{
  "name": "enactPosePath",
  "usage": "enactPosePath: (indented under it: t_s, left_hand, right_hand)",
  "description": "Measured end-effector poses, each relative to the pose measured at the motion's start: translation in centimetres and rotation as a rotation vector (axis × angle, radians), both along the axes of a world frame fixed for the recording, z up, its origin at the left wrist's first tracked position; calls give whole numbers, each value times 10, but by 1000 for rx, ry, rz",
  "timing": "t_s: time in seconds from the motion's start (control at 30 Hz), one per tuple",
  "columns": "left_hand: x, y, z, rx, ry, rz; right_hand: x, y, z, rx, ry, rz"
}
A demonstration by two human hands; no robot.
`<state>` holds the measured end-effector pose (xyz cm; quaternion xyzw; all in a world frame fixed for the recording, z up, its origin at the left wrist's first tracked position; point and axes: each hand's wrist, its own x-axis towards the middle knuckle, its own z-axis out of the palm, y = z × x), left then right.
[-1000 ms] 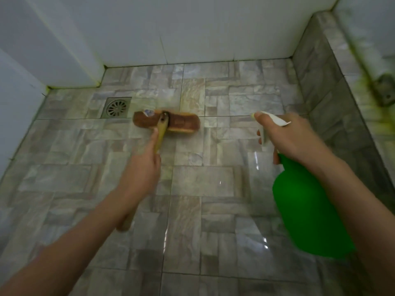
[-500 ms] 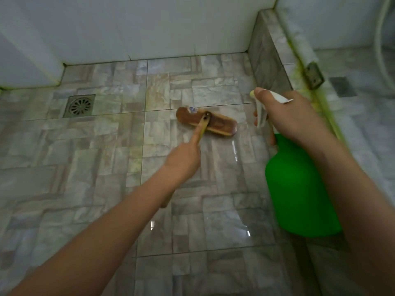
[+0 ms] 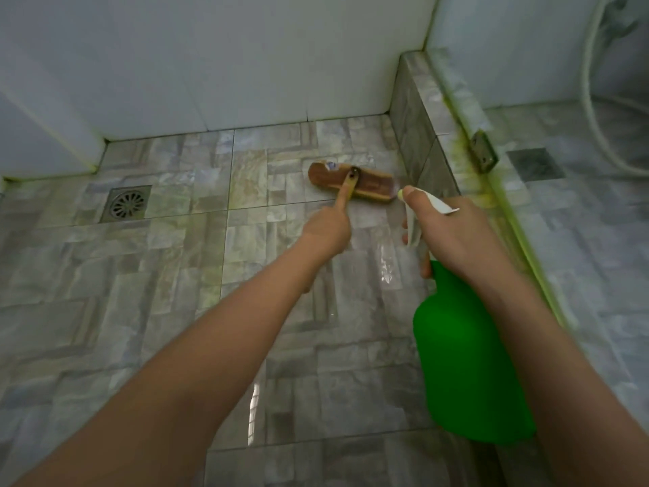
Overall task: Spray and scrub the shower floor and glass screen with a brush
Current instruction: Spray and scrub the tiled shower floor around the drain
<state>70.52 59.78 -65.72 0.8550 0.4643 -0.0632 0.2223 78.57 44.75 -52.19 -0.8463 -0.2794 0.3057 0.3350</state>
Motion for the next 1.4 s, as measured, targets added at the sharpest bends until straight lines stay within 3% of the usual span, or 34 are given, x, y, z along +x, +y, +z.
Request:
enactPosePath:
  t_s: [0.17, 0.23, 0.4, 0.5, 0.77, 0.87, 0.97, 1.1, 1.2, 1.3, 1.33, 1.4]
  left_hand:
    - [-28, -87, -1, -93, -180, 82]
    - [-46, -110, -2, -105, -131, 46]
    - [21, -7, -5, 81, -82, -49]
    - [61, 63, 2, 55, 39, -52]
    - [4, 21, -26, 66, -82, -120]
    - [37, 71, -28, 172, -50, -107]
    - [63, 124, -19, 137, 53, -137]
    - [2, 105, -15, 148, 96, -177]
    - [-55, 70, -15, 146, 209, -337]
    - [-45, 101, -17, 139, 161, -374]
    - [-105, 142, 2, 173, 149, -328]
    - [-93, 179, 3, 134, 139, -210]
  right_hand:
    - [10, -8, 2, -48, -37, -53]
    - [12, -3, 1, -58, -18, -73]
    - [12, 16, -10, 21, 34, -151]
    - [10, 21, -23, -1, 53, -114]
    - [8, 48, -34, -18, 31, -118]
    - [14, 69, -36, 37, 14, -163]
    - [18, 83, -40, 49, -11, -170]
    - [9, 90, -31, -1, -25, -130]
    - [9, 92, -27, -51, -55, -85]
    - [9, 91, -15, -88, -80, -32]
    - [-61, 114, -9, -64, -82, 8]
    - [-78, 123, -4, -18, -95, 20]
